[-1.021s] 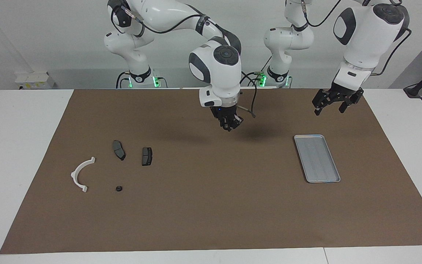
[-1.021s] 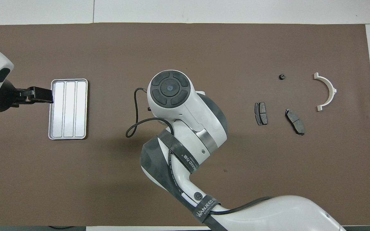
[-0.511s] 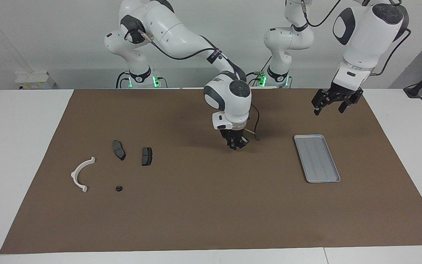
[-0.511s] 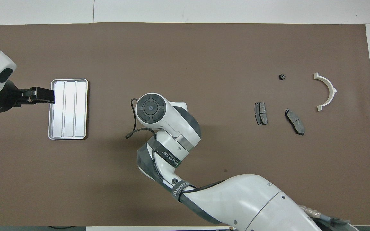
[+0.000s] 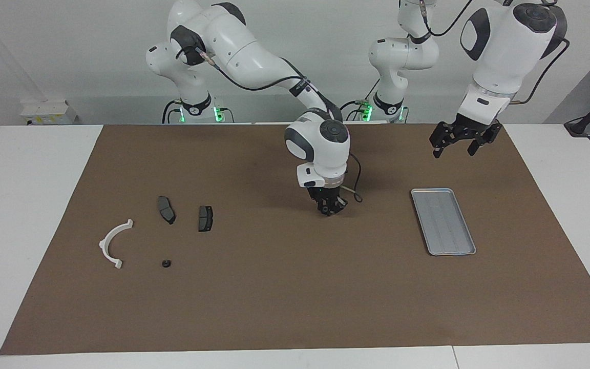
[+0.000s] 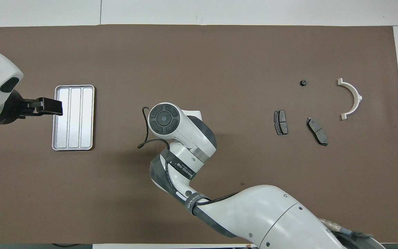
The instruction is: Pick bearing gear from pile to tray
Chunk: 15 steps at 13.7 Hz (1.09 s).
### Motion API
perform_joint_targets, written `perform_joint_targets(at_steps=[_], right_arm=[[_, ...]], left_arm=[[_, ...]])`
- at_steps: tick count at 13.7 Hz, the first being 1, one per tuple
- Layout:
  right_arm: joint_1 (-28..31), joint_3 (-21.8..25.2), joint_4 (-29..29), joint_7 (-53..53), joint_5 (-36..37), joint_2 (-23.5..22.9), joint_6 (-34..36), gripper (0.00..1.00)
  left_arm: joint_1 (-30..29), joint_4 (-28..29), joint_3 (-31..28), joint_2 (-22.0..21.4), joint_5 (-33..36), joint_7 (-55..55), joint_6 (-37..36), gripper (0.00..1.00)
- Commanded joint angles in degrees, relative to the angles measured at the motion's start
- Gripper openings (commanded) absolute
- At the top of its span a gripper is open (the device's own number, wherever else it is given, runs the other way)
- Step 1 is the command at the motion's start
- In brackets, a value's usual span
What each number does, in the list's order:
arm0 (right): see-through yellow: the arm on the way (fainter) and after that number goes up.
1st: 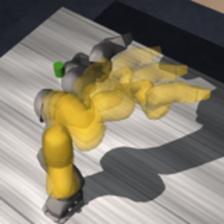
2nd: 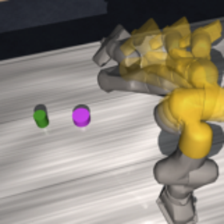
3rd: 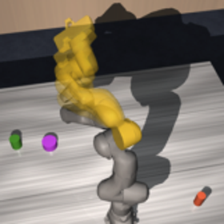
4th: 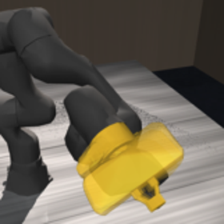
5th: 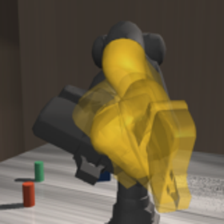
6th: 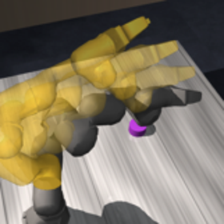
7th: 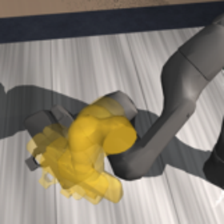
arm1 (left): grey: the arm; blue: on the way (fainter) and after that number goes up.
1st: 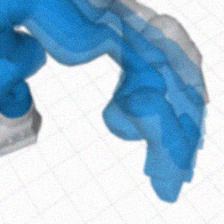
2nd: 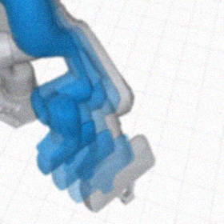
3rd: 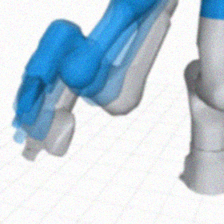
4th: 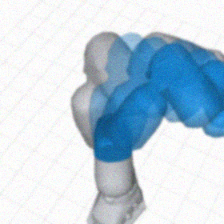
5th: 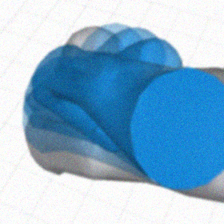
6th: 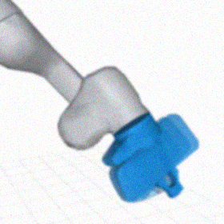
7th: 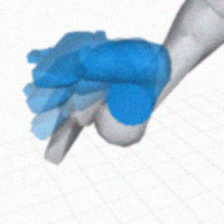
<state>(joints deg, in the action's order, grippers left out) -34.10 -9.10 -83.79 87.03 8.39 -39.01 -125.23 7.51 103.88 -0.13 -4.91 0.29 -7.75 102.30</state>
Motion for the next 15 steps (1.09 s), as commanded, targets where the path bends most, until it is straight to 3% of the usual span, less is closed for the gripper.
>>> perform_joint_targets(at_steps=[1,3,5,8,10,12,15], right_arm=[[1.1,0.1,0.6,1.3,1.5,1.0,3.3,1.00],[5.2,0.0,5.5,-1.7,1.5,1.9,11.6,1.00],[11.4,-0.3,5.9,-14.7,-0.9,6.5,16.0,1.00],[21.6,-0.1,5.1,-35.8,-3.5,10.1,22.5,1.00],[28.5,0.0,2.1,-47.0,-3.0,10.4,20.7,1.00],[34.7,0.0,-3.1,-54.7,-2.9,11.1,13.9,1.00],[37.9,0.1,-7.0,-55.4,-0.8,10.3,7.6,1.00]], left_arm=[[0.6,1.9,-0.5,-2.0,-0.5,0.7,-0.1,1.00],[1.3,1.5,-0.5,-1.8,-0.6,-0.2,-0.2,1.00],[4.8,2.4,-0.5,-2.1,-0.6,-3.2,-0.1,1.00],[16.5,4.0,-0.5,0.5,-0.1,-18.0,2.8,1.00],[22.9,3.8,-0.5,5.8,0.0,-24.6,6.4,1.00],[27.5,4.4,-0.4,11.2,0.0,-29.7,13.1,1.00],[29.6,5.1,-0.2,17.6,-0.5,-31.8,20.6,1.00]])
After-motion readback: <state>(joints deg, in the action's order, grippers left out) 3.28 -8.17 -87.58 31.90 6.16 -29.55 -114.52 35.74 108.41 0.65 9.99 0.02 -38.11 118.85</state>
